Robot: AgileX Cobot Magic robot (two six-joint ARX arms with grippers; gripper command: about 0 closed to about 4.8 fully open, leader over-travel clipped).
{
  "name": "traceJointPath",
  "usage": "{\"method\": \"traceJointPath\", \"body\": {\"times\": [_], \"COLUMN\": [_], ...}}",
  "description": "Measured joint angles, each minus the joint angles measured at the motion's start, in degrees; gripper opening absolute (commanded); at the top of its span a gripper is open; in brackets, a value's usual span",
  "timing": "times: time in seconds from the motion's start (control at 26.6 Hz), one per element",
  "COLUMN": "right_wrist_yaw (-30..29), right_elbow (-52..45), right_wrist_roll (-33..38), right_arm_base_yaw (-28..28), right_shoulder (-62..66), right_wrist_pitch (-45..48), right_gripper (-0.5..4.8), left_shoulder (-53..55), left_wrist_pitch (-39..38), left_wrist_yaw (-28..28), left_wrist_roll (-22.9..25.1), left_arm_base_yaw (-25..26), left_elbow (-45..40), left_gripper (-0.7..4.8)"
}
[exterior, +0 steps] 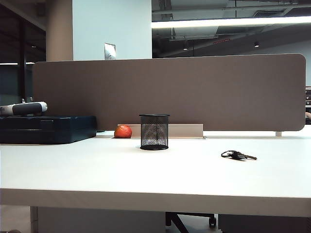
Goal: Pick up a bunch of keys from the table, then put them into the black basket.
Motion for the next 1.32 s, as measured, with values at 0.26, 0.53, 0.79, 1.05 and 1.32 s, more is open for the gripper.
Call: {"method": "traceJointPath", "body": {"times": [0.26, 0.53, 0.79, 1.05, 1.32], "right_wrist_yaw": [-1.03, -7.76, -11.28, -16.2, -22.67], "right_elbow": [17.07, 27.65, 35.45, 39.93, 40.54], "right_wrist_roll": [0.22, 0.35, 0.42, 0.39, 0.61], "right_arm_base_yaw": [-0.02, 0.0, 0.02, 0.02, 0.04], "right_shoulder": [18.62, 32.89, 45.05, 55.82, 68.24], "right_wrist_pitch": [-9.9, -12.79, -16.33, -19.76, -22.29], "right_gripper": [0.84, 2.34, 4.24, 4.32, 4.79], "left_shoulder": [0.02, 0.0, 0.17, 0.2, 0.2], "left_wrist_pitch": [-3.23, -3.39, -4.37, -4.74, -5.88], "left_wrist_yaw": [3.43, 3.48, 3.52, 3.52, 3.52], "left_wrist_roll": [0.0, -0.04, -1.09, -1.09, -1.09], "left_arm_base_yaw": [0.0, 0.0, 0.0, 0.0, 0.0], "left_elbow": [0.02, 1.03, 1.03, 1.03, 1.03], "left_gripper": [-0.06, -0.06, -0.06, -0.06, -0.06]}}
